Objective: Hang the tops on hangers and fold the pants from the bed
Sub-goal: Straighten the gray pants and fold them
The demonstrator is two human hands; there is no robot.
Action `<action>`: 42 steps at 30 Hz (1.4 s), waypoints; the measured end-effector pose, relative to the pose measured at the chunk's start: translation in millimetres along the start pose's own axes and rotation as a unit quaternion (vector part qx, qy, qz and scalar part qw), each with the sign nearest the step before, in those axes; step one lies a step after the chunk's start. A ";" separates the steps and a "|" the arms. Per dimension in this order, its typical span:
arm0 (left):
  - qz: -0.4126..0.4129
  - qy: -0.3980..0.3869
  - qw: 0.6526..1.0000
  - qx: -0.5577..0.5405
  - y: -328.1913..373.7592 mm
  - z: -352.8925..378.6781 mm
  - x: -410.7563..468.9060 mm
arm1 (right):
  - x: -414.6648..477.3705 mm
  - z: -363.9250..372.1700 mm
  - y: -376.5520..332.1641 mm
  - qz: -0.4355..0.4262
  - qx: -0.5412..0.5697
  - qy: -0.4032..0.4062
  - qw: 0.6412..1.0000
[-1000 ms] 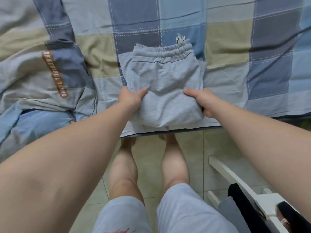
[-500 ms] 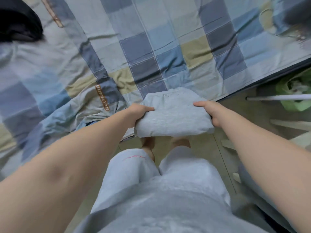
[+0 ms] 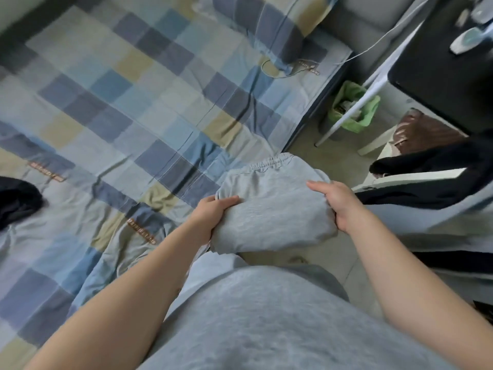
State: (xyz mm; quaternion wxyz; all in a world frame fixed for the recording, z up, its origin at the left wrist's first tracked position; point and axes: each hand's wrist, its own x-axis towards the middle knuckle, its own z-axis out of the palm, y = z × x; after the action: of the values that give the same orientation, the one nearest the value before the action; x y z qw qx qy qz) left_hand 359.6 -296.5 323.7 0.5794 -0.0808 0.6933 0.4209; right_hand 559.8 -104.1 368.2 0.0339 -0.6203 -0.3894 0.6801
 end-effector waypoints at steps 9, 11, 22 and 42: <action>0.197 -0.085 0.972 0.100 31.9 153.8 -72.4 | -88.3 -163.5 22.9 -0.162 0.164 0.066 0.971; 0.247 -0.111 0.956 0.111 32.0 194.5 -93.3 | -112.5 -206.6 27.4 -0.203 0.179 0.068 0.960; 0.408 -0.265 0.856 0.175 22.6 438.5 -196.7 | -229.0 -427.6 62.3 -0.340 0.266 0.175 0.885; 0.240 -0.540 0.664 0.457 -72.5 901.7 -250.0 | -272.7 -681.8 188.9 -0.219 0.557 0.512 0.616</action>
State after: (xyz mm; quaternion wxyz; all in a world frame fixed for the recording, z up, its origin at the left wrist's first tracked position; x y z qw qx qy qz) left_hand 1145.0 174.4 529.2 0.6951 0.6055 0.3592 0.1454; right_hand 1297.7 -47.3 532.7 0.7150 -0.6260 0.0201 0.3108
